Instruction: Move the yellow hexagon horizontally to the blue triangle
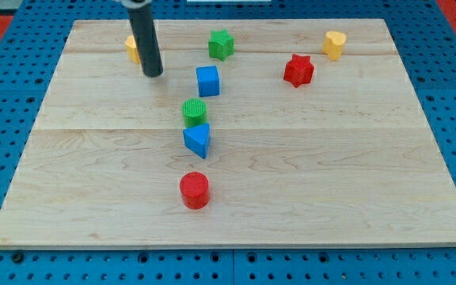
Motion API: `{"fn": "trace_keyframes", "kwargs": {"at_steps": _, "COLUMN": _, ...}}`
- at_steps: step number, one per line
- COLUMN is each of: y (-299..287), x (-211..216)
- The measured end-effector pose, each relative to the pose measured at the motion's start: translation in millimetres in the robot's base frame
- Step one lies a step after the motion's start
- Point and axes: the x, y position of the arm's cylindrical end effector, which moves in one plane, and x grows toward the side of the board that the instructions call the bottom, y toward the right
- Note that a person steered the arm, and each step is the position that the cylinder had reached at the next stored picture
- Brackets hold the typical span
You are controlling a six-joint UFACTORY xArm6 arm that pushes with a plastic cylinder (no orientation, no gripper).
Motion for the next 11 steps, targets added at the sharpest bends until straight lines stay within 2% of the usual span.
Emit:
{"fn": "trace_keyframes", "kwargs": {"at_steps": 1, "y": 17.1, "x": -55.8}}
{"fn": "trace_keyframes", "kwargs": {"at_steps": 2, "y": -16.9, "x": -83.4}}
{"fn": "trace_keyframes", "kwargs": {"at_steps": 3, "y": -52.9, "x": -36.6}}
{"fn": "trace_keyframes", "kwargs": {"at_steps": 5, "y": -22.2, "x": 39.8}}
{"fn": "trace_keyframes", "kwargs": {"at_steps": 7, "y": 12.8, "x": 33.4}}
{"fn": "trace_keyframes", "kwargs": {"at_steps": 9, "y": -10.6, "x": 105.3}}
{"fn": "trace_keyframes", "kwargs": {"at_steps": 10, "y": -11.9, "x": 72.5}}
{"fn": "trace_keyframes", "kwargs": {"at_steps": 11, "y": -37.4, "x": 95.3}}
